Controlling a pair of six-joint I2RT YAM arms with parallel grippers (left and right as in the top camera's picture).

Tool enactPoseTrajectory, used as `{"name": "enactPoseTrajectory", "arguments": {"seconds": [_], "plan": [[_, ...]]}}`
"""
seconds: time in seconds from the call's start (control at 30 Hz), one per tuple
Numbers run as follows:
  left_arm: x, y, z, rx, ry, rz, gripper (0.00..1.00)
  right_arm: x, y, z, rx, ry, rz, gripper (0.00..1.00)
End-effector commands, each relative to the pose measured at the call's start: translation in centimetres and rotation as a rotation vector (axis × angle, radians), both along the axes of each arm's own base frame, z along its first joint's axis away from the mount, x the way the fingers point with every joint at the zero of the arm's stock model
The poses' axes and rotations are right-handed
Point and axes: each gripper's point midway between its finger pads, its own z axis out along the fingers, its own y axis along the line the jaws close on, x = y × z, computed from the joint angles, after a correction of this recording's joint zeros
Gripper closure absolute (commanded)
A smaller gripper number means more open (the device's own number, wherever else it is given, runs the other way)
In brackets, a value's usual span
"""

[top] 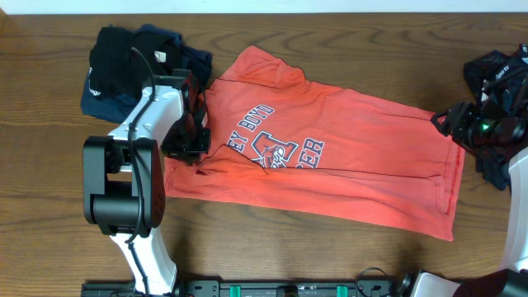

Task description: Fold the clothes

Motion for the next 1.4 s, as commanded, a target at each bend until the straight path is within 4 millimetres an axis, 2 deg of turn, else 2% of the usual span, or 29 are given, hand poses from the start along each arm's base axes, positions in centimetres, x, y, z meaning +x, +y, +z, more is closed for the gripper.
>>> {"name": "enactPoseTrajectory", "arguments": {"seconds": [0.0,0.27,0.4,0.5,0.67,0.73,0.97,1.27,1.37], "plan": [[-0.2,0.3,0.2,0.012,0.014,-0.004,0.94,0.2,0.2,0.4,-0.013,-0.013,0.023,0.44],[0.7,0.0,5.0,-0.007,-0.072,-0.001,0.94,0.2,0.2,0.4,-0.013,-0.013,0.023,0.44],[0.2,-1.2,7.1,-0.082,-0.101,0.01,0.94,0.2,0.2,0.4,-0.013,-0.013,0.023,0.44],[-0.5,-1.8,7.5,-0.112,-0.078,0.015,0.94,0.2,0.2,0.4,-0.013,-0.014,0.022,0.44],[-2.2,-2.8,6.5,-0.158,-0.014,0.022,0.94,0.2,0.2,0.4,-0.013,-0.013,0.022,0.44],[-2.2,-3.2,6.3,-0.168,-0.016,0.016,0.94,0.2,0.2,0.4,-0.013,-0.013,0.023,0.44],[1.8,-3.8,6.0,-0.187,-0.185,-0.006,0.94,0.2,0.2,0.5,-0.014,-0.016,0.022,0.44],[8.2,-4.5,6.8,-0.215,-0.453,-0.029,0.94,0.3,0.1,0.5,-0.016,-0.018,0.022,0.43],[9.2,-4.6,7.1,-0.22,-0.497,-0.032,0.94,0.3,0.1,0.5,-0.02,-0.019,0.021,0.43]]}}
